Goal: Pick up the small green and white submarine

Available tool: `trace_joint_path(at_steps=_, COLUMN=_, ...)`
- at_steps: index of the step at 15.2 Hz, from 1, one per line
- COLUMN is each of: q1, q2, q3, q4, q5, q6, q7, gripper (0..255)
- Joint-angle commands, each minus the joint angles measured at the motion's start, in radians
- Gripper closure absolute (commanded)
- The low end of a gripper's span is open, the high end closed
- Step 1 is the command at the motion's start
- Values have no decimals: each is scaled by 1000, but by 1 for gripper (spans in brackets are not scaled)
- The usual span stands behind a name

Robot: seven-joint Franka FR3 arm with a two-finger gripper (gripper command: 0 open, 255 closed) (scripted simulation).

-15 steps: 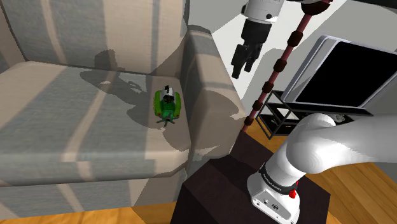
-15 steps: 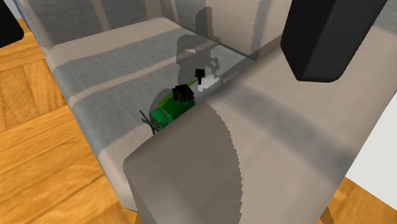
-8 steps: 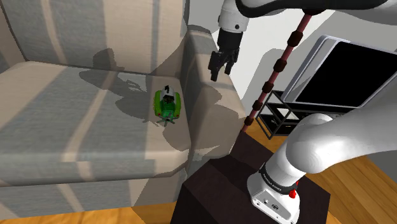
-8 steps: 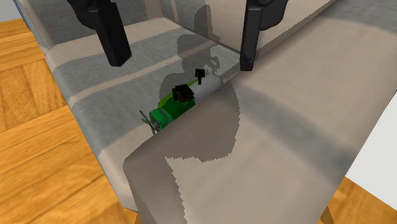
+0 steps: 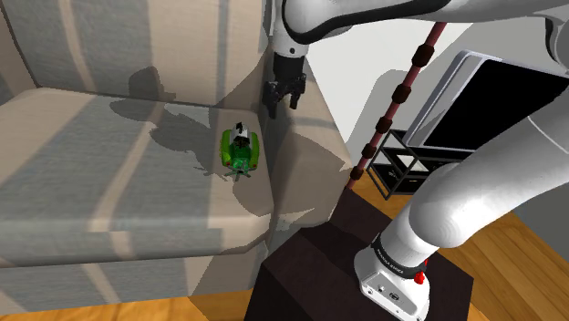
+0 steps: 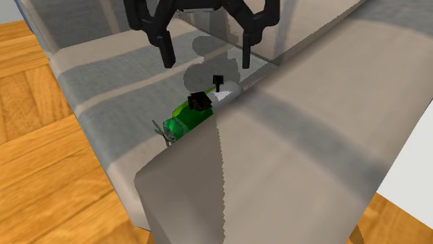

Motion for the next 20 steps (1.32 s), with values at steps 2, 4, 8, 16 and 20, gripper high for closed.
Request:
trace_joint_path(at_steps=2, q1=-4, q2=128, q3=14, q4=83, q5=-29, q6=41, q7=31, gripper=0)
trace_joint_path(at_steps=4, q1=-3, q2=208, q3=20, q4=139, q5=-51, q6=61, q7=51, gripper=0)
trace_joint_path(at_steps=8, q1=3, q2=370, q3=25, q4=267, q5=-97, q6=84, q7=90, gripper=0)
trace_joint_path(at_steps=16, q1=22, q2=572, q3=17, q4=422, q5=-153, q6=119, q7=132, gripper=0)
trace_joint_path(at_steps=20, q1=23, q2=594, q3=15, q4=398, q5=-161, q6=164, q7=141, gripper=0)
